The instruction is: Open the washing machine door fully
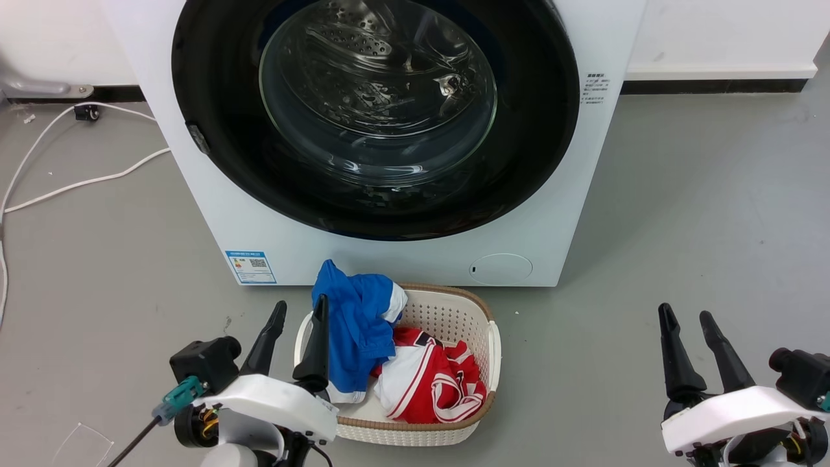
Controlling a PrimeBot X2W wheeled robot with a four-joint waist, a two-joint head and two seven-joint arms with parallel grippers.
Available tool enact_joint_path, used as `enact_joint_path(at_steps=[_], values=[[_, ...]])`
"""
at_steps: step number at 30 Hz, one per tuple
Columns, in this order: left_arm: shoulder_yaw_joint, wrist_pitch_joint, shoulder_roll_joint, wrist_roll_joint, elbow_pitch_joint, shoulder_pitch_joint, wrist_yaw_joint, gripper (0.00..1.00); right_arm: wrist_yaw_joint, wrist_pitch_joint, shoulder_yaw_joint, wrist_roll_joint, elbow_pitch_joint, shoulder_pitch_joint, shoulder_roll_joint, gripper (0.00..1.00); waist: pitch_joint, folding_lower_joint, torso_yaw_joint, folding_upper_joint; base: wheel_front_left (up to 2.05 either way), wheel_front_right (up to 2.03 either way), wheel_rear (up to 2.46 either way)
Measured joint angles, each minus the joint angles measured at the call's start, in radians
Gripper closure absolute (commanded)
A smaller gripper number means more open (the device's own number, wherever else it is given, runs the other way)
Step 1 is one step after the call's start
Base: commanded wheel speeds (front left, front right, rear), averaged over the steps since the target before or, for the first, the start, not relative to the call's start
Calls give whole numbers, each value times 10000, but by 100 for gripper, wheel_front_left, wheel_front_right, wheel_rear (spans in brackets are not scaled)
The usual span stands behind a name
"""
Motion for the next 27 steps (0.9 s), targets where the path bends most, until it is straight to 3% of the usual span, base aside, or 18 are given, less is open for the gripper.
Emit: enact_joint_path(at_steps=[27], values=[[-533, -675, 261, 2479, -52, -5, 435, 0, 2, -209, 105, -2771, -380, 172, 31, 0, 4, -1, 14, 0, 0, 0, 0]])
